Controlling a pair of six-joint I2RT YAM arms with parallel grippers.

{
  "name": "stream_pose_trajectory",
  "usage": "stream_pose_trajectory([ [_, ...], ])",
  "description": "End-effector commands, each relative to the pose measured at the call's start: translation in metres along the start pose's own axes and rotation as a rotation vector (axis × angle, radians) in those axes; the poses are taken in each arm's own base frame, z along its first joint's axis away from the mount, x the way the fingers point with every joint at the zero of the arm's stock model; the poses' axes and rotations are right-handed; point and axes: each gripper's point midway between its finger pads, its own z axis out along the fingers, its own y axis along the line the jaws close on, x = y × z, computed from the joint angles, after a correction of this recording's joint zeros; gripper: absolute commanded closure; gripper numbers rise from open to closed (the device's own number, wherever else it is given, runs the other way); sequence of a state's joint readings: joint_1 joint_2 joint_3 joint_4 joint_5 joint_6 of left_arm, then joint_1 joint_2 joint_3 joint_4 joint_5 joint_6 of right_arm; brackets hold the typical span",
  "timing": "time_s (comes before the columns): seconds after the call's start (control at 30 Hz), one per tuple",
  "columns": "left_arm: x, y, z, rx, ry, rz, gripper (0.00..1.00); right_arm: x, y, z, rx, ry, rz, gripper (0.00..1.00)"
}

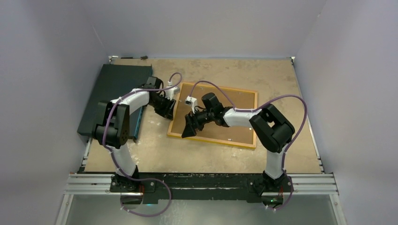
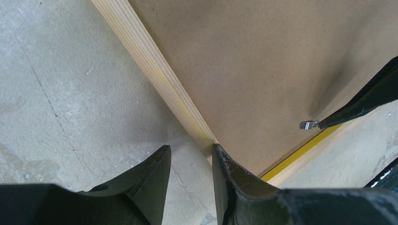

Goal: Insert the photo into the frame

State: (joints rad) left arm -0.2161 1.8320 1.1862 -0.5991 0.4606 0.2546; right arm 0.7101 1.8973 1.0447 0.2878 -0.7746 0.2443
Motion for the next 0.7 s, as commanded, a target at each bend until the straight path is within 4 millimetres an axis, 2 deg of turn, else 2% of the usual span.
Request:
stream_pose_trajectory([
  [0.0, -0.006, -0.002, -0.004, 0.001, -0.038, 0.038, 0.64, 0.006, 0.005, -0.001, -0.010, 0.026, -0.030, 0.19],
  [0.27, -0.002, -0.004, -0.002, 0.012, -0.037, 0.030, 0.65, 0.019, 0.002, 0.005, -0.005, 0.055, -0.010, 0.20],
  [0.67, -0.003, -0.004, 0.000, 0.017, -0.044, 0.021, 0.66, 0.029, 0.011, 0.014, -0.044, 0.086, -0.013, 0.22],
])
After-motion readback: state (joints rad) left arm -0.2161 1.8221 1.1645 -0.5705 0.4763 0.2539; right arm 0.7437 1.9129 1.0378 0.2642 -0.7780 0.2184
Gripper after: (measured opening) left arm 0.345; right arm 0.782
